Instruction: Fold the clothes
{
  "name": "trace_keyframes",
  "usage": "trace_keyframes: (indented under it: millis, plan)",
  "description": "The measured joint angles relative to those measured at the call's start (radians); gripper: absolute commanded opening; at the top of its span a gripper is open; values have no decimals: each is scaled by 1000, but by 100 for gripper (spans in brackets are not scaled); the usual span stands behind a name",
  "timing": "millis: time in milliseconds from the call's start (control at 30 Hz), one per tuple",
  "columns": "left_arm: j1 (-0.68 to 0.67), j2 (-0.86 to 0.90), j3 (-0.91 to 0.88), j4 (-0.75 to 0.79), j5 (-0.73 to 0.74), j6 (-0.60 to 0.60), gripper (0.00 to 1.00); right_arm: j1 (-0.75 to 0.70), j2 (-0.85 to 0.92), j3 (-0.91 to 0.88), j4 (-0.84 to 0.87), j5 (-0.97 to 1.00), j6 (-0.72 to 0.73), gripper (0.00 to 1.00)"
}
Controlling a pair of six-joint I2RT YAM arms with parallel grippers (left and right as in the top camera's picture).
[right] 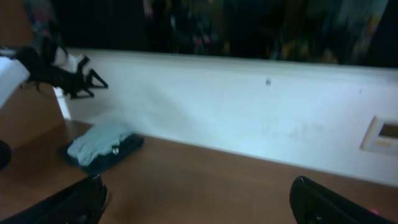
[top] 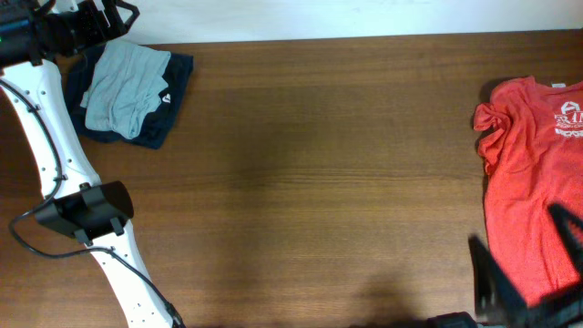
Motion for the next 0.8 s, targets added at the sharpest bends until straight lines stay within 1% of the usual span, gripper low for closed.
trace_keyframes:
  millis: [67,200,367,467,600,700,800]
  plan:
    - [0,0,0,0,0,0,99,1,-101,-118,59,8,0,99]
    - [0,0,0,0,0,0,99,1,-237,-354,198,18,0,99]
    - [0,0,0,0,0,0,100,1,-366,-698,475,22,-2,99]
    - [0,0,0,0,0,-2,99,1,-412,-907,711,25,-3,99]
    - [0,0,0,0,0,-3,99,1,-431,-1122,956,26,-3,99]
    - [0,0,0,0,0,-3,99,1,-433,-1242,1066,32,-3,99]
    - [0,0,0,0,0,-3,99,-2,-434,-1324,1130,45,-3,99]
